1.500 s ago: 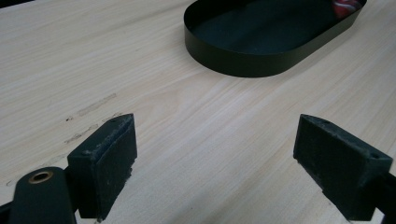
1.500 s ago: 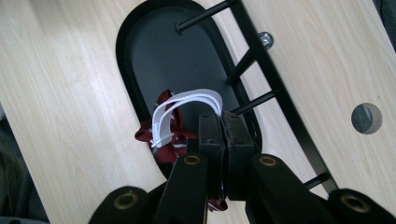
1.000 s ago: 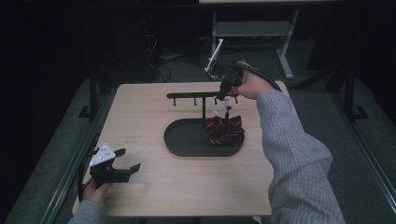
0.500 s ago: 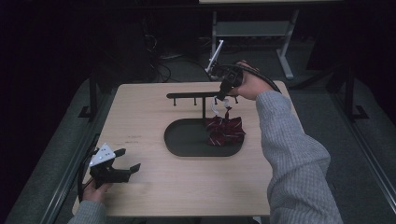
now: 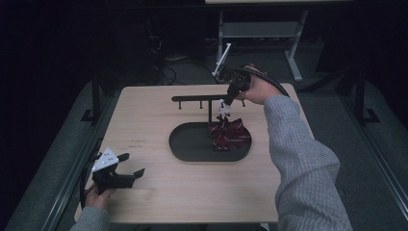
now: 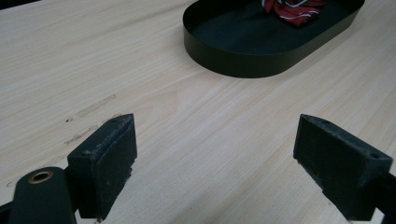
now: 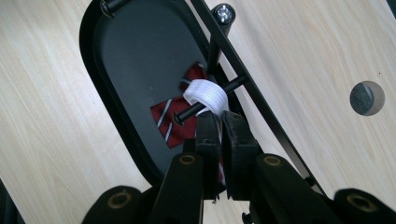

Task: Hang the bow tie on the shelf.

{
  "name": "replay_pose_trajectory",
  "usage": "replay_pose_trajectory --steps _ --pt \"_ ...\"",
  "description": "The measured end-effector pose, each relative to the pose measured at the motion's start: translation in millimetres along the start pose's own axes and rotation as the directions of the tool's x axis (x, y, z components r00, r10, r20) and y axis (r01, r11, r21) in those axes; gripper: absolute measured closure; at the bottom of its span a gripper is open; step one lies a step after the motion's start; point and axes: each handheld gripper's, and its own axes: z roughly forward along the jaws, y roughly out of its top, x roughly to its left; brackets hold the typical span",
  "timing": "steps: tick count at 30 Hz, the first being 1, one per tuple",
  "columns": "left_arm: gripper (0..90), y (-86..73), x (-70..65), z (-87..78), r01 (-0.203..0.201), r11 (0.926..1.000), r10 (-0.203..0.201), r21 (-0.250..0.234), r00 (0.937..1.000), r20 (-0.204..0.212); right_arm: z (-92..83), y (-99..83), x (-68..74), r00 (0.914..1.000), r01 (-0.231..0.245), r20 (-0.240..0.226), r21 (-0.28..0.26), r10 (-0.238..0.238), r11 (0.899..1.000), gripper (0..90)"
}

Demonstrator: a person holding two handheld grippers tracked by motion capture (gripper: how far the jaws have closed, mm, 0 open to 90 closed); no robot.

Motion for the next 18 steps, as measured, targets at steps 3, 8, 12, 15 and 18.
replay_pose_trajectory --steps 3,8,12,15,18 --pt "12.9 0.0 -0.2 0.1 0.0 1.0 0.0 0.001 1.0 0.0 -0.6 -1.1 0.0 1.0 -0.002 0.001 -0.002 0.002 1.0 85.0" --pt "12.9 0.0 -0.4 0.4 -0.005 1.0 0.005 0.0 1.0 0.001 -0.9 -2.7 0.3 1.0 -0.005 -0.002 -0.006 0.005 1.0 85.0" --pt "12.9 0.1 -0.3 0.4 -0.004 1.0 0.004 -0.001 1.0 0.0 -1.1 -3.7 0.4 1.0 -0.005 -0.007 -0.005 0.005 1.0 84.8" --pt "12.9 0.1 -0.4 0.4 -0.004 1.0 0.004 -0.001 1.0 0.001 -1.7 -4.1 0.9 0.9999 -0.002 -0.014 -0.005 0.002 1.0 84.3" --pt "12.9 0.2 -0.4 0.1 -0.006 1.0 0.006 0.0 1.0 0.002 -2.7 -4.6 1.4 0.9999 -0.005 -0.014 -0.01 0.004 1.0 83.6"
